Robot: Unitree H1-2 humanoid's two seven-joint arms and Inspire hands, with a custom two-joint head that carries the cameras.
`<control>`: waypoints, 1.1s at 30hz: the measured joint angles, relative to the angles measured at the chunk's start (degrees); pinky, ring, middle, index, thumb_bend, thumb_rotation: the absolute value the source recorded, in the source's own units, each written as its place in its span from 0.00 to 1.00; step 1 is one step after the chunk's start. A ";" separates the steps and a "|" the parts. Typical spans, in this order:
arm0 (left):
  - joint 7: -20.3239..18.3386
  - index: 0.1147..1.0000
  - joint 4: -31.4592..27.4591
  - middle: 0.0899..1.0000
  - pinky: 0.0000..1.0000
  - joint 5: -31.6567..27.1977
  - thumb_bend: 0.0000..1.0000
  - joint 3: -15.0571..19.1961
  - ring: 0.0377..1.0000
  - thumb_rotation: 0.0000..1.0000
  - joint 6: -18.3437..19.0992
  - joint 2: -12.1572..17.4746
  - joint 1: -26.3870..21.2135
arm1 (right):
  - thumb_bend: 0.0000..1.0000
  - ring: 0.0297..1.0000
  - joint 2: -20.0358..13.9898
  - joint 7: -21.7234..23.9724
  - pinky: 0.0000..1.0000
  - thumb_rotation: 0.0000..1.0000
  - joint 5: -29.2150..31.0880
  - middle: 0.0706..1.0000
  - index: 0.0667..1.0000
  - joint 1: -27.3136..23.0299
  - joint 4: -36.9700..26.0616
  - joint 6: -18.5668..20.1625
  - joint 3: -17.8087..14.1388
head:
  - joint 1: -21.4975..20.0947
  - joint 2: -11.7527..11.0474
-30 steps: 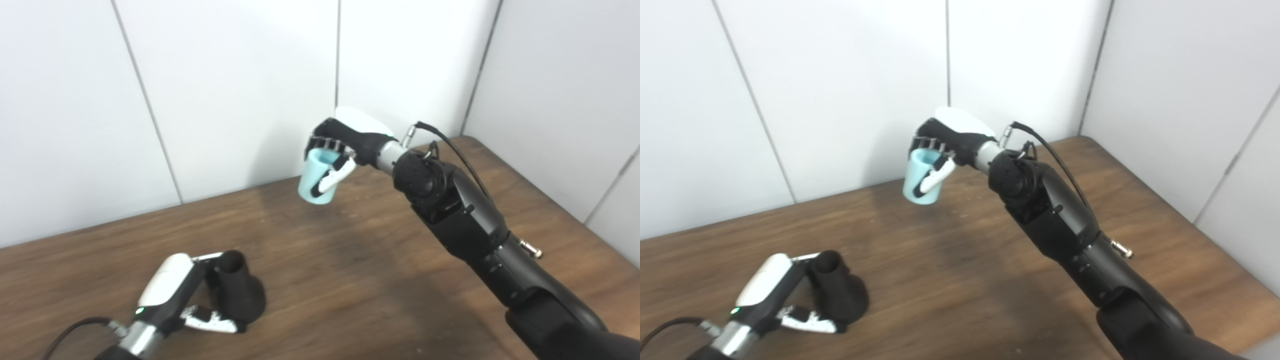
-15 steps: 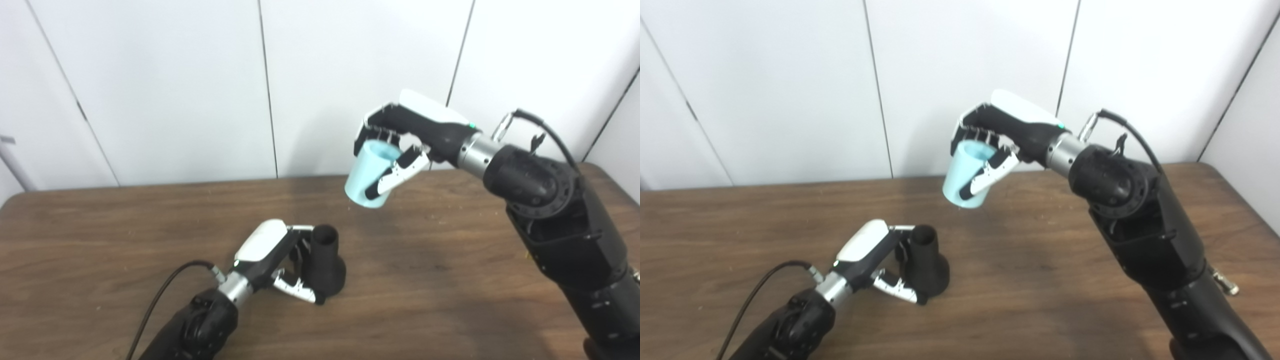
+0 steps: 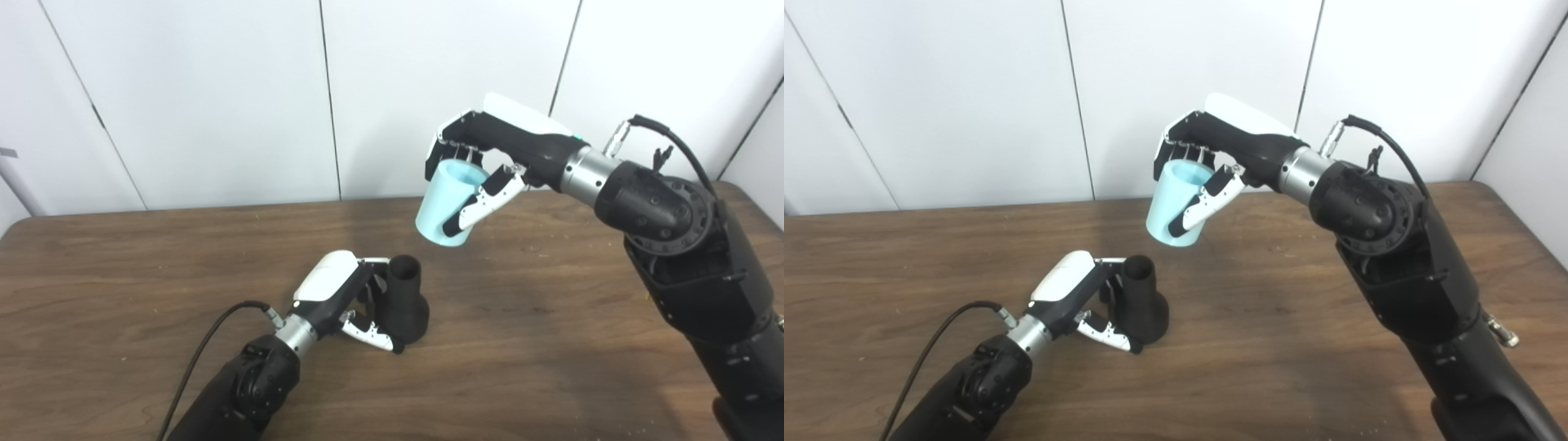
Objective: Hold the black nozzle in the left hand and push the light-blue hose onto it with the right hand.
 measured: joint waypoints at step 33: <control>-0.01 0.45 -1.35 0.38 0.41 0.45 0.52 -1.58 0.42 0.00 3.15 -0.52 -0.20 | 0.50 0.44 7.03 -5.15 0.34 0.00 -3.61 0.45 0.45 4.45 3.42 -2.40 1.20 | 3.33 0.88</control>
